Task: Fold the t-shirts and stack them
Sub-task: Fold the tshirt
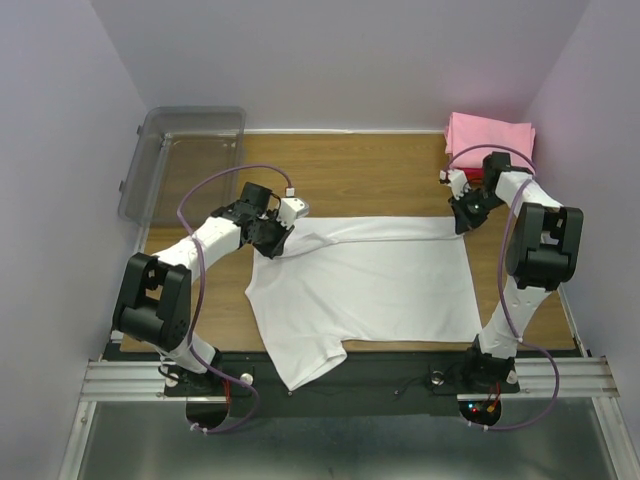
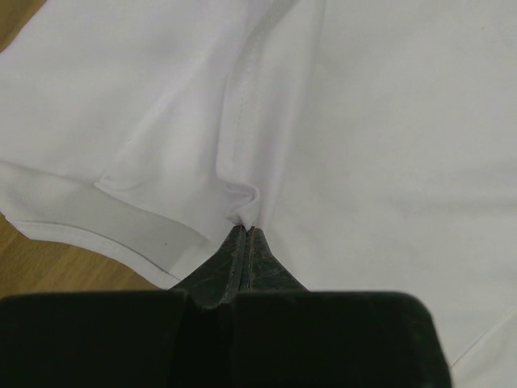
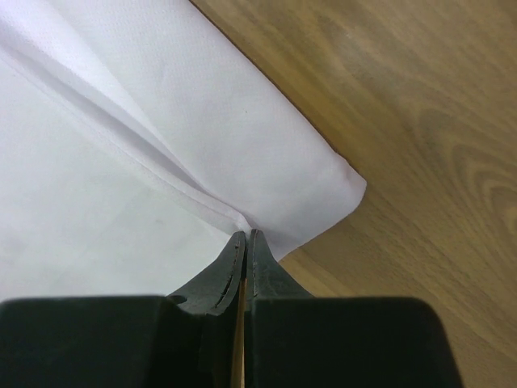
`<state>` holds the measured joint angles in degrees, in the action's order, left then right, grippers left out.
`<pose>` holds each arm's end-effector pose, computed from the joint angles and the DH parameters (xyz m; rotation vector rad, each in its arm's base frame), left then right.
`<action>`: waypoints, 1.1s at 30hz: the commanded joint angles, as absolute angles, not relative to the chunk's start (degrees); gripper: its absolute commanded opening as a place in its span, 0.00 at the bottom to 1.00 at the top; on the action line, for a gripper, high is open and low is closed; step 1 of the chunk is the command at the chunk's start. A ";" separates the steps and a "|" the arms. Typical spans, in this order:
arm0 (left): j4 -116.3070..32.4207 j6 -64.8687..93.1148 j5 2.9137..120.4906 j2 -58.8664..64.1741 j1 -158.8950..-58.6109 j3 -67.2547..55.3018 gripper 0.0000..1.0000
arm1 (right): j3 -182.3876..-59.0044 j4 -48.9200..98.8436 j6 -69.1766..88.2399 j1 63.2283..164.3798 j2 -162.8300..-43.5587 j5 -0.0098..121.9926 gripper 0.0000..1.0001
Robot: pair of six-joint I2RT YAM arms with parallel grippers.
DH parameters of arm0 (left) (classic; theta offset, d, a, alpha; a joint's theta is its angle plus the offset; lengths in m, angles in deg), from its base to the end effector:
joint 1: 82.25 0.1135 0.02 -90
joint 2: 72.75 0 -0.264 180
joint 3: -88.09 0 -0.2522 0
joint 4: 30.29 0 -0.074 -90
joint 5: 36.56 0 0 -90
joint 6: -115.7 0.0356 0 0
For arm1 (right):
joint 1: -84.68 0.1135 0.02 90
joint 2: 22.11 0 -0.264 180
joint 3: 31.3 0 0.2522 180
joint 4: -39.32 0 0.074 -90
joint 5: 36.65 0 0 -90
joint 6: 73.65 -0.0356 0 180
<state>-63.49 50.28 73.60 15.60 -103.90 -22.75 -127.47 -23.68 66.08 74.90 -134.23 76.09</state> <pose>0.2893 -0.1280 0.2094 1.0972 2.1931 -0.4137 0.3792 -0.0514 0.1839 -0.9927 2.5742 0.3491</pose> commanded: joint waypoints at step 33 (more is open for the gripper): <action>-68.66 58.04 74.80 11.53 -103.87 -22.50 0.00 | -121.45 -24.63 70.84 74.22 -129.51 73.48 0.01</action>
<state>-68.60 56.18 74.46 12.15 -103.90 -20.08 -123.87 -23.70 69.05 74.90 -129.31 74.10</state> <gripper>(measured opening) 0.014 0.023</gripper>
